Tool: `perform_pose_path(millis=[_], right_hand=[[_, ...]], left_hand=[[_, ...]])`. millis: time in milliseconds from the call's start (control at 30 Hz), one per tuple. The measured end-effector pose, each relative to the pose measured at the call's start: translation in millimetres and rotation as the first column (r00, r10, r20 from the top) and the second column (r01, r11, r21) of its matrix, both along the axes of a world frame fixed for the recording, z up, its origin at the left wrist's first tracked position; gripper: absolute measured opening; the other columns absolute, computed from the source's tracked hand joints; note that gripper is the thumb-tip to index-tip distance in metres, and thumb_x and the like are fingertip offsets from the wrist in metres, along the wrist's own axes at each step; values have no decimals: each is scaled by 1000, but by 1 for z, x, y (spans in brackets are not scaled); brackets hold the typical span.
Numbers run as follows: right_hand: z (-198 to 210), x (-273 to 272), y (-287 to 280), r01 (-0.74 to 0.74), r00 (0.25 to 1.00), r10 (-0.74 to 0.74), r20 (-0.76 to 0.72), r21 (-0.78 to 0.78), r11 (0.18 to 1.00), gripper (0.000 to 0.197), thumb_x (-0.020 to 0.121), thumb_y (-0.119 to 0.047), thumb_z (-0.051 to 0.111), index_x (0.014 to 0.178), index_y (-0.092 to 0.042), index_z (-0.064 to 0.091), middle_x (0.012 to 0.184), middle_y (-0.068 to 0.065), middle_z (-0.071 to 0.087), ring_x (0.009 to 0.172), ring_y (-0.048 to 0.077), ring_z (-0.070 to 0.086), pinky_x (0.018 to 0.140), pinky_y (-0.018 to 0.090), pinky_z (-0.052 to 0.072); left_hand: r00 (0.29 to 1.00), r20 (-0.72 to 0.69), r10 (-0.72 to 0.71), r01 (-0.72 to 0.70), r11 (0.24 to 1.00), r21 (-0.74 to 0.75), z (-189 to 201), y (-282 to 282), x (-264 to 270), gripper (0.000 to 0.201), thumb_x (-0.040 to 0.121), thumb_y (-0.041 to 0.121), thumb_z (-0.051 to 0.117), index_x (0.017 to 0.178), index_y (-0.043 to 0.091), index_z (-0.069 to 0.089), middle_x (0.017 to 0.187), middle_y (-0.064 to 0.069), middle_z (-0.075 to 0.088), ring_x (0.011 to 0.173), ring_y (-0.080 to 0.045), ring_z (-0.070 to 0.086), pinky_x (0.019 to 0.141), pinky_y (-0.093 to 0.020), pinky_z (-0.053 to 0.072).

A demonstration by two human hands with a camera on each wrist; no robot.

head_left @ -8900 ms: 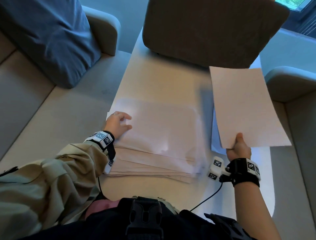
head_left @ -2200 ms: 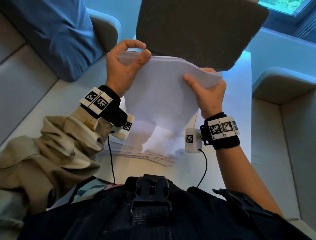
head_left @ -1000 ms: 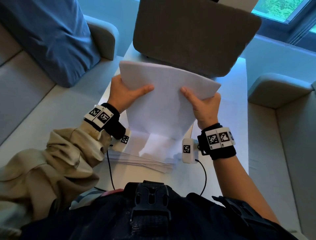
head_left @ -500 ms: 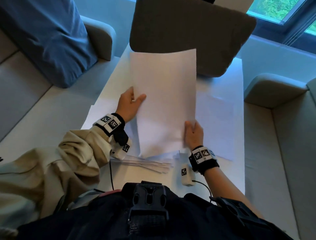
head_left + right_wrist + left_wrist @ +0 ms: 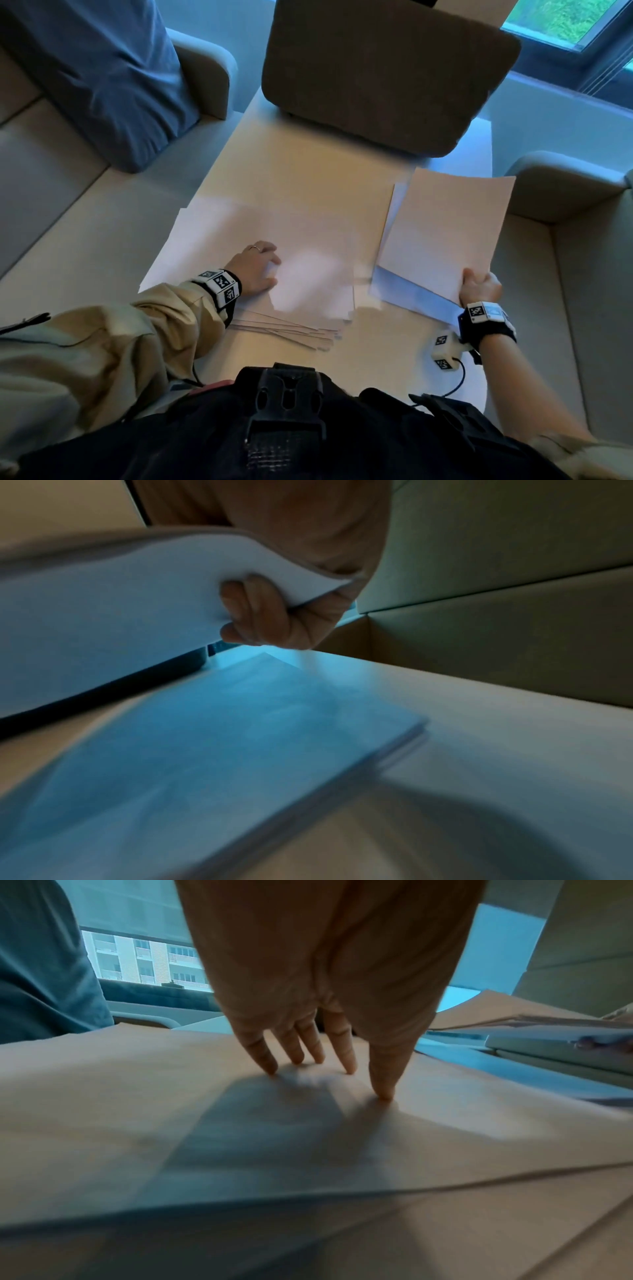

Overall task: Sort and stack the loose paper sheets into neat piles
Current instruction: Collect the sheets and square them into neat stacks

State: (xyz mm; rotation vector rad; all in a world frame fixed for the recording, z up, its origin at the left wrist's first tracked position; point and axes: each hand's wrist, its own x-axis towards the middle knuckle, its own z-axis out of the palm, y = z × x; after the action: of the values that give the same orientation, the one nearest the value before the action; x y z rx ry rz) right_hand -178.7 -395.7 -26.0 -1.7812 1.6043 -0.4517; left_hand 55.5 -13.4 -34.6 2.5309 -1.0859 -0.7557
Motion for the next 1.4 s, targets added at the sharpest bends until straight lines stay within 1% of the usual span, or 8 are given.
perform_pose_path(millis=[100, 267, 467, 733, 1033, 1167, 1300, 1400], right_hand=[[-12, -3, 1, -28, 999, 29, -19, 40, 999, 39, 90, -28, 59, 112, 4, 59, 116, 26, 62, 106, 40, 60, 92, 43, 45], [-23, -6, -3, -55, 998, 55, -11, 53, 997, 38, 89, -29, 61, 110, 3, 61, 112, 25, 64, 103, 38, 61, 91, 42, 47], [-29, -10, -6, -82, 992, 88, -90, 64, 995, 35, 89, -29, 61, 108, 0, 62, 108, 25, 65, 100, 38, 62, 89, 42, 48], [-28, -8, 0, -129, 969, 129, -211, 16, 992, 39, 95, -28, 54, 112, 7, 53, 118, 29, 58, 107, 45, 55, 87, 43, 44], [-26, -13, 2, -87, 965, 78, -252, -24, 996, 39, 94, -27, 56, 123, -1, 52, 122, 25, 58, 111, 42, 55, 90, 43, 44], [-27, -17, 2, -69, 960, 47, -277, -68, 995, 37, 92, -22, 56, 122, 0, 53, 128, 23, 47, 109, 40, 55, 92, 40, 43], [-26, -20, 2, -16, 941, 11, -337, -12, 1000, 41, 91, -22, 56, 123, 4, 53, 132, 25, 40, 115, 41, 49, 96, 39, 41], [-28, -22, 3, -58, 917, 86, -389, 83, 995, 43, 88, -24, 60, 123, 2, 56, 132, 26, 44, 116, 39, 50, 95, 37, 42]], left_hand=[[1000, 5, -18, 18, 1000, -14, -2, 2, 3, 43, 84, 29, 65, 124, 21, 53, 146, 2, 30, 133, -22, 32, 108, -34, 31], [1000, 4, 0, 0, 999, -34, -6, 2, 4, 42, 80, 28, 69, 119, 22, 56, 144, 4, 33, 130, -21, 35, 106, -34, 32], [1000, 12, 27, -27, 999, -36, -7, 2, 5, 40, 78, 29, 70, 116, 24, 59, 142, 7, 35, 128, -20, 36, 104, -36, 35], [998, -13, 53, -54, 998, -33, -2, 0, 2, 39, 78, 26, 71, 115, 24, 59, 142, 8, 35, 129, -18, 34, 105, -36, 34], [999, -12, 52, -52, 999, -5, 4, -2, -2, 40, 78, 26, 71, 116, 25, 58, 141, 6, 35, 130, -19, 34, 105, -35, 34], [1000, 9, 1, -2, 1000, 19, 10, -17, -10, 41, 81, 28, 66, 120, 25, 55, 141, 5, 35, 129, -18, 37, 103, -35, 35], [999, -5, -35, 35, 999, 20, 8, -34, -19, 38, 81, 29, 64, 118, 26, 55, 137, 7, 37, 125, -18, 40, 100, -36, 37], [1000, -13, -23, 23, 1000, 7, 5, -38, -22, 38, 78, 26, 66, 115, 26, 56, 136, 5, 37, 125, -21, 37, 101, -37, 38]])
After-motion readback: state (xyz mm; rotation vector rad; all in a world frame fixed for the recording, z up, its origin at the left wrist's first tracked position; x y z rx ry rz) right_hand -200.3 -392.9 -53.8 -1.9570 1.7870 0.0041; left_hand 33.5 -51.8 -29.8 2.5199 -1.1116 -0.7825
